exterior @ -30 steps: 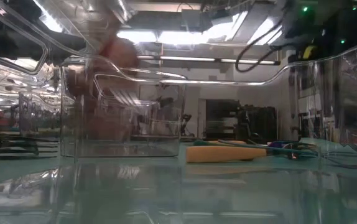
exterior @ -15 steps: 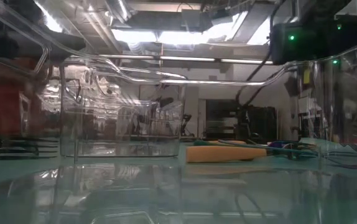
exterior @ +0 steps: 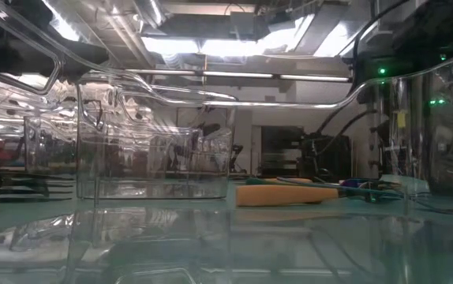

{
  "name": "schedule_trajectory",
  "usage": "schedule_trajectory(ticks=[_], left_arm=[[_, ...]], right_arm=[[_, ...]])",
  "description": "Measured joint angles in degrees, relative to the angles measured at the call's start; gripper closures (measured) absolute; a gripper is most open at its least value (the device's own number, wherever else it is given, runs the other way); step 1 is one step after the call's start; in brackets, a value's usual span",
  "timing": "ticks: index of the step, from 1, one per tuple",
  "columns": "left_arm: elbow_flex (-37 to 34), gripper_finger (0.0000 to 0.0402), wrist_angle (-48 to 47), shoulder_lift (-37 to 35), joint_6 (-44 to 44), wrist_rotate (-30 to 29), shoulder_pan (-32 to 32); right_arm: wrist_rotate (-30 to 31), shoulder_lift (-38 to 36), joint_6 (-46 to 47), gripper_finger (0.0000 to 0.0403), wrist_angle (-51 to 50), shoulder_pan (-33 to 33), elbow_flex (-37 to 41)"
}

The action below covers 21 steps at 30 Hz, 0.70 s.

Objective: Sort silverware by color (type)
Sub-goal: Put the blue fork into the center transparent bin

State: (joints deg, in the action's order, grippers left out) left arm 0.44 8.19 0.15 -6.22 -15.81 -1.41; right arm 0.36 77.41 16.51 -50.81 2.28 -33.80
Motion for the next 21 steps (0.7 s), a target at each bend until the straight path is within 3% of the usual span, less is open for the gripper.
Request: schedule_trajectory(ticks=[16, 21], left_arm=[[0.01, 0.0331, 0.00, -0.01, 0.00, 0.00, -0.01], [0.01, 0.0331, 0.00, 0.01, -0.02, 0.00, -0.02]], right_arm=[[-1.98, 0.07, -0.86, 0.0236, 0.40, 0.00, 0.07], [-2.74, 0.07, -1.38, 0.0276, 0.64, 0.00, 0.09]])
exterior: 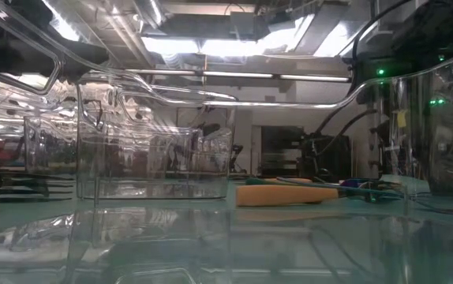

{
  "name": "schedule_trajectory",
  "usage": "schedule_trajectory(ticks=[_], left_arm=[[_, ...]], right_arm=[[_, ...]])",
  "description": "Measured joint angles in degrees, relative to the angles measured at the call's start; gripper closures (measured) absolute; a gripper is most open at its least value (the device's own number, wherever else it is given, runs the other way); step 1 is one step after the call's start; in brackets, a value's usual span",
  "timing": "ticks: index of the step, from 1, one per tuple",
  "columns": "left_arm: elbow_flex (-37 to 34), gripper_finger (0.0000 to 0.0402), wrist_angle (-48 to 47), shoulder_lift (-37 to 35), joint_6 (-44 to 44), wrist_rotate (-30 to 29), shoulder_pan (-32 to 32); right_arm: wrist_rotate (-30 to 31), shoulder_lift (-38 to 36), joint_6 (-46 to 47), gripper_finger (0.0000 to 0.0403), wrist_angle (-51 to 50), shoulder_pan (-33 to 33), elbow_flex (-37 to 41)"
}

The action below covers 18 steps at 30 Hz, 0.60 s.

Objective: Sort silverware by color (type)
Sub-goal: Put the blue fork into the center transparent bin

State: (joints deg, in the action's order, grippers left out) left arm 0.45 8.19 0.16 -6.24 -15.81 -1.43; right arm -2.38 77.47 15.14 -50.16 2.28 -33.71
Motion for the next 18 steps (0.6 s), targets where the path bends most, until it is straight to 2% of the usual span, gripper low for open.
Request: schedule_trajectory(ticks=[6, 11, 18], left_arm=[[-0.02, 0.0331, 0.00, -0.01, 0.00, 0.00, 0.01], [0.00, 0.0331, 0.00, -0.02, 0.02, 0.00, 0.02], [-0.01, 0.0331, 0.00, -0.02, 0.00, 0.00, 0.00]], right_arm=[[-0.60, 0.00, -0.02, 0.0347, 0.14, 0.00, 0.00], [-0.59, 0.00, -0.01, 0.0390, 0.16, 0.00, 0.00], [-0.37, 0.00, -0.02, 0.0399, 0.21, 0.00, 0.00]])
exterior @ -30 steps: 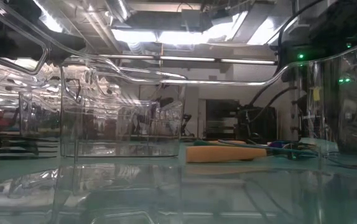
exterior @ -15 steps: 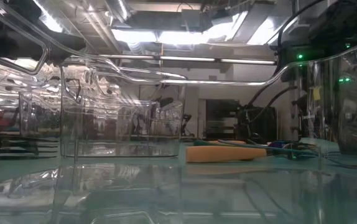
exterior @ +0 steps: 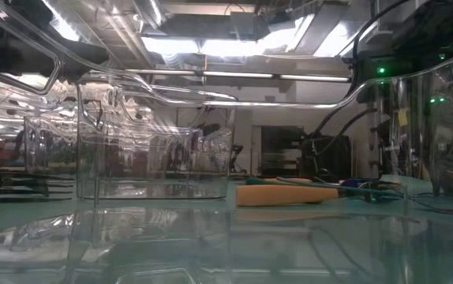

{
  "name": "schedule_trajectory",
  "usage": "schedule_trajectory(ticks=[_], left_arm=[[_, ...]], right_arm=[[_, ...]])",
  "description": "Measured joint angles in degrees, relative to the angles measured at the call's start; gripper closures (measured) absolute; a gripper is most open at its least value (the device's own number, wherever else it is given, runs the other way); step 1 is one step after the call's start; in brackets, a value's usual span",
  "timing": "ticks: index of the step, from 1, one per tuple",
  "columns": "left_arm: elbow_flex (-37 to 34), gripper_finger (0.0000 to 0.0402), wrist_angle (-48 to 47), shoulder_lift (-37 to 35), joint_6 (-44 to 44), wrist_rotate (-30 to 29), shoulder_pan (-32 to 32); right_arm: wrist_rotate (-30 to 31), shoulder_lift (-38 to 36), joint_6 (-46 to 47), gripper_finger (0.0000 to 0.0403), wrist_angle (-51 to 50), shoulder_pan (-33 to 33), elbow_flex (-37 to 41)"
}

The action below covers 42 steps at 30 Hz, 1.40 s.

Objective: Sort silverware by color (type)
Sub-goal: Put the blue fork into the center transparent bin

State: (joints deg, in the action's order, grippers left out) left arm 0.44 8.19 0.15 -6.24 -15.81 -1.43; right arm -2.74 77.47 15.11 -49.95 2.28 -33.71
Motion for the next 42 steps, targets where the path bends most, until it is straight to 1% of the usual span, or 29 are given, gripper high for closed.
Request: schedule_trajectory(ticks=[7, 13, 24, 29, 33, 38, 42], left_arm=[[-0.01, 0.0331, 0.00, 0.00, 0.02, 0.00, 0.02], [0.01, 0.0331, 0.00, 0.00, 0.02, 0.00, 0.00], [0.01, 0.0331, 0.00, 0.00, 0.02, 0.00, 0.00], [0.01, 0.0331, 0.00, 0.00, 0.02, -0.01, 0.00], [0.01, 0.0331, 0.00, 0.00, 0.02, -0.01, 0.01], [0.01, 0.0331, 0.00, 0.02, 0.02, 0.00, 0.02], [0.00, 0.0331, 0.00, 0.01, 0.02, 0.00, 0.00]], right_arm=[[0.02, 0.09, 0.00, 0.0401, -0.19, -0.02, -0.45], [0.17, 0.15, -0.68, 0.0402, 0.33, 0.00, -4.34], [0.15, 0.15, -2.12, 0.0403, -0.02, 0.00, -16.29], [0.15, 0.11, -2.12, 0.0403, 2.00, 0.00, -22.47], [-0.80, 0.07, -2.12, 0.0403, 8.73, 0.00, -26.18], [-5.16, 0.07, -2.12, 0.0403, 23.46, 0.00, -27.36], [-8.36, 1.41, -1.79, 0.0403, 34.17, -0.02, -27.39]])
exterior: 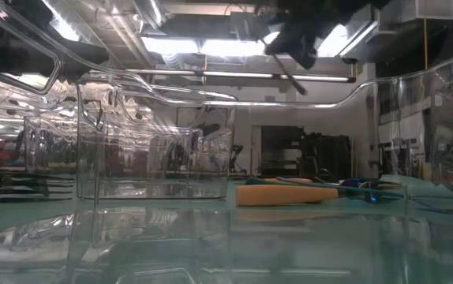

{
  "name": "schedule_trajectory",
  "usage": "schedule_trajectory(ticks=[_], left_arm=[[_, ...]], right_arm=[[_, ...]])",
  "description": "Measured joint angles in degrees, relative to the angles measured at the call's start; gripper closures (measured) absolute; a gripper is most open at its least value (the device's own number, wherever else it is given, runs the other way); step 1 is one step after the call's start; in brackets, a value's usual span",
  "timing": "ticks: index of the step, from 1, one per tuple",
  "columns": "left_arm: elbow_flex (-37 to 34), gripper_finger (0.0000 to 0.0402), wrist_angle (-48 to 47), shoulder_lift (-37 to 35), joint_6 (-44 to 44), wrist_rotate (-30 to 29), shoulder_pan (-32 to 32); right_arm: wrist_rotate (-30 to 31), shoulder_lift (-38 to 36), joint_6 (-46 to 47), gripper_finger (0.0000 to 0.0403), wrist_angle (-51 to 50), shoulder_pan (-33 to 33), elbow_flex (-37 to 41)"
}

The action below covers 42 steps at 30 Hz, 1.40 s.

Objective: Sort silverware by color (type)
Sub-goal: Put the blue fork into the center transparent bin

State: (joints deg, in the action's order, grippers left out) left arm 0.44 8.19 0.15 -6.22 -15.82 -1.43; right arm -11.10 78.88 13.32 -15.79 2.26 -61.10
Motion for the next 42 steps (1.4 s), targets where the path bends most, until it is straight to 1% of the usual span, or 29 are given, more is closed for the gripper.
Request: schedule_trajectory(ticks=[7, 12, 19, 23, 30, 38, 42], left_arm=[[-0.01, 0.0331, 0.01, 0.01, 0.00, -0.02, 0.01], [-0.01, 0.0331, 0.00, 0.00, 0.00, 0.00, -0.01], [0.01, 0.0331, 0.00, -0.01, 0.00, -0.01, -0.01], [-0.01, 0.0331, 0.00, 0.00, 0.00, 0.00, -0.01], [0.01, 0.0331, 0.00, 0.00, 0.00, -0.02, -0.01], [0.01, 0.0331, 0.00, 0.01, 0.00, -0.02, -0.01], [0.01, 0.0331, 0.00, 0.01, 0.00, -0.02, -0.01]], right_arm=[[-0.54, 6.29, 0.15, 0.0403, 15.23, 0.00, 0.00], [-0.63, 12.17, 4.97, 0.0403, 26.34, 0.00, 0.00], [-2.77, 20.46, 8.70, 0.0403, 36.70, 0.01, 0.00], [-3.56, 24.56, 9.46, 0.0403, 38.84, 0.00, -0.05], [-5.05, 29.39, 11.64, 0.0403, 39.60, 0.00, -0.07], [-5.02, 30.13, 13.42, 0.0403, 39.51, 0.02, -0.04], [-5.04, 30.13, 13.42, 0.0403, 37.64, 0.02, -0.04]])
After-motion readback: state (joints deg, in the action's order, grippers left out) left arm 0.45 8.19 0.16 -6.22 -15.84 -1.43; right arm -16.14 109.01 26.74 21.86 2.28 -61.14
